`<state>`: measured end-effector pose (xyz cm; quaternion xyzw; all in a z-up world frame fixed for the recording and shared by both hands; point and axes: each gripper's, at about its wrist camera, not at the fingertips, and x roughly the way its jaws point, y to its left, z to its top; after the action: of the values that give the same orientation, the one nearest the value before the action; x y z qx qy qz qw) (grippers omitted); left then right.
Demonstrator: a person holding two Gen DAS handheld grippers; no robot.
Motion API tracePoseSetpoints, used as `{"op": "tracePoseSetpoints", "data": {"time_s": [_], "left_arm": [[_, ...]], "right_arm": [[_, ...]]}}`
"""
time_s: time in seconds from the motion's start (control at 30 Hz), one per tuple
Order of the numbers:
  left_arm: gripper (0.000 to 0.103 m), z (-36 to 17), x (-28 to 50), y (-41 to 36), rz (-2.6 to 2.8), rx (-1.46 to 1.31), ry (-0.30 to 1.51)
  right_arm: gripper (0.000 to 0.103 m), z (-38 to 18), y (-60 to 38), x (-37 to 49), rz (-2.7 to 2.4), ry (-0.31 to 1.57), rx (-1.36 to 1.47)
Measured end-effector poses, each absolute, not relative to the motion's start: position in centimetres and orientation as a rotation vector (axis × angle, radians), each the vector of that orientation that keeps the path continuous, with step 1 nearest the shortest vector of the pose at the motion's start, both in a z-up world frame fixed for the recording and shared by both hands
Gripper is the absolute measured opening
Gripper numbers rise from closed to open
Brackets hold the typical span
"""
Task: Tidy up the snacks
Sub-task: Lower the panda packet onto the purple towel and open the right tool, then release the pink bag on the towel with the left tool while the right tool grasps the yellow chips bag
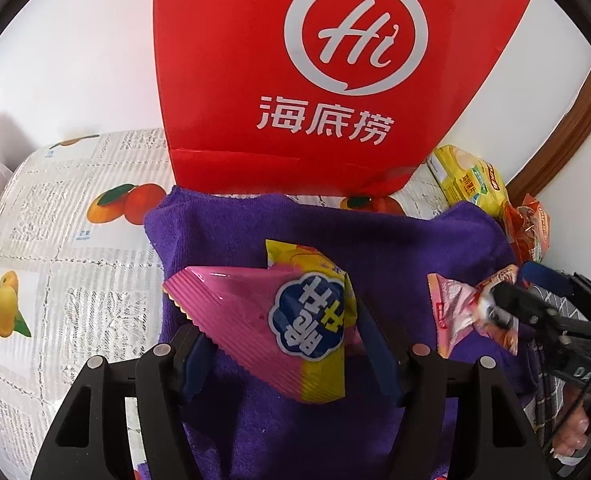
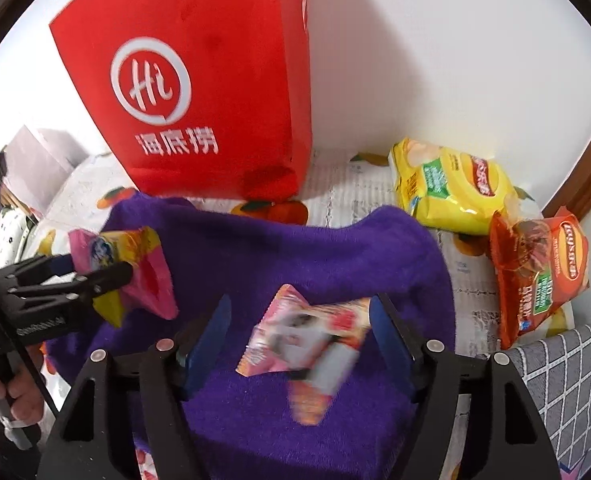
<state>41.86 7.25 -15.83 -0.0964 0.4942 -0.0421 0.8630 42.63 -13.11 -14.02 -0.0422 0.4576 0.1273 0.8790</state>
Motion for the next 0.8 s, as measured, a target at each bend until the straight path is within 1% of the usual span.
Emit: {"op": "tracePoseSetpoints", "data": {"time_s": [0.1,0.23,0.4,0.67,0.73,0.8], "left_arm": [[0.074,-15.5,41.8,7.1,-0.099,-0.196,1.037],[0.079,-14.3,41.3,7.2,-0.11,-0.198,1.002],[0.08,-12.8,40.8,7.5,-0.118,-0.213,0.969],[0.08,-10.7,39.9,7.2,-0.121,-0.207,0.936],[0.083,-9.9,39.4,7.1,-0.135,-0.212,0.921],[0.083,-9.3,39.0,6.8,-0.15,-0.211,0.908]], "right_arm": [[0.071,-12.9,-13.1,41.9,0.261,0.918,-0.081],[0.071,-11.3,-12.8,40.7,0.268,0.853,-0.075],[0.071,-9.7,-12.2,39.4,0.273,0.792,-0.078],[0.071,-9.9,-13.5,35.3,0.236,0.828,-0.032],[0.071,-9.9,-14.3,33.7,0.213,0.836,-0.03],[0.071,-10.0,-15.3,31.7,0.182,0.838,-0.018]]}}
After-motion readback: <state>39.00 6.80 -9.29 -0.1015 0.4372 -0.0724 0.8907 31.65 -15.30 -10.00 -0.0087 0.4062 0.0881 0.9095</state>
